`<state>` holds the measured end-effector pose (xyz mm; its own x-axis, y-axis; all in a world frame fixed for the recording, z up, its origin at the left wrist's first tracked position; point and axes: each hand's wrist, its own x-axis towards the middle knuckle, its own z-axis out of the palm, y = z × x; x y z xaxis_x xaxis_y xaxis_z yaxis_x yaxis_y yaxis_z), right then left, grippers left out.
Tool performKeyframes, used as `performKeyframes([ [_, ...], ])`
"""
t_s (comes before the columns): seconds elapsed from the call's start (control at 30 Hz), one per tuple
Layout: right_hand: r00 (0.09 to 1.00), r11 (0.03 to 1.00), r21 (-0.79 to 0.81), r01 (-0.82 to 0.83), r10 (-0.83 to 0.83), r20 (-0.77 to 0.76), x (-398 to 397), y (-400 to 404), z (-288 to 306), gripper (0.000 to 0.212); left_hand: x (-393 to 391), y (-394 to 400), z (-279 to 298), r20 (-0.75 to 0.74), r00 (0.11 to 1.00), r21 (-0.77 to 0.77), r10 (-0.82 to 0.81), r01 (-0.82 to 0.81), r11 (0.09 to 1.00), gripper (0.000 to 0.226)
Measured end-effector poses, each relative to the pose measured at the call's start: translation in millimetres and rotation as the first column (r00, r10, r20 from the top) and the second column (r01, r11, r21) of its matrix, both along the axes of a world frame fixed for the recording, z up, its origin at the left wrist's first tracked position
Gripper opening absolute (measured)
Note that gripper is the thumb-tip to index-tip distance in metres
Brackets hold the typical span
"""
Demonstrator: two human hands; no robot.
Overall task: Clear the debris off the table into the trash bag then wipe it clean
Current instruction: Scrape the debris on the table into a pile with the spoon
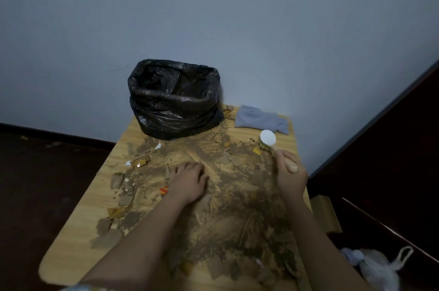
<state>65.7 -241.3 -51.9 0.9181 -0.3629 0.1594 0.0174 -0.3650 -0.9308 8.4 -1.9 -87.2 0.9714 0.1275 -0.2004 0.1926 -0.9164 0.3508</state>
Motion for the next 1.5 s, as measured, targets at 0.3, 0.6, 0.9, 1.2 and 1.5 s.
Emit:
performKeyframes([
  [0.3, 0.983, 0.979, -0.092, -0.183, 0.181, -0.024, -15.8, -6.2, -10.9, 0.013, -15.8, -2.7, 9.5, 0.056, 0.998, 0.031, -0.015, 0.013, 0.999, 0.048],
  [0.6, 0.994, 0.994, -0.030, -0.101, 0.099, -0.053, -35.0, -3.6, -12.3, 0.017, -37.2, -6.8, 20.0, 0.024, 0.999, 0.041, -0.043, 0.042, 0.998, 0.045],
  [0.9, 0.984, 0.983, 0.072, -0.170, 0.173, -0.037, -63.7, 7.1, 2.7, 0.016, -59.7, -14.3, 28.1, 0.017, 0.999, 0.067, -0.051, 0.049, 0.997, 0.045],
  [1.2, 0.993, 0.992, -0.106, -0.071, 0.060, -0.101, -99.3, -4.4, -10.4, 0.020, -79.8, -16.7, 30.7, 0.043, 0.999, 0.020, -0.004, 0.003, 1.000, 0.040],
  [1.5, 0.964, 0.959, 0.096, -0.266, 0.267, -0.002, -127.2, 33.6, 8.8, 0.013, -100.9, -34.3, 55.5, 0.066, 0.994, -0.407, 0.083, -0.049, 0.912, 0.034],
])
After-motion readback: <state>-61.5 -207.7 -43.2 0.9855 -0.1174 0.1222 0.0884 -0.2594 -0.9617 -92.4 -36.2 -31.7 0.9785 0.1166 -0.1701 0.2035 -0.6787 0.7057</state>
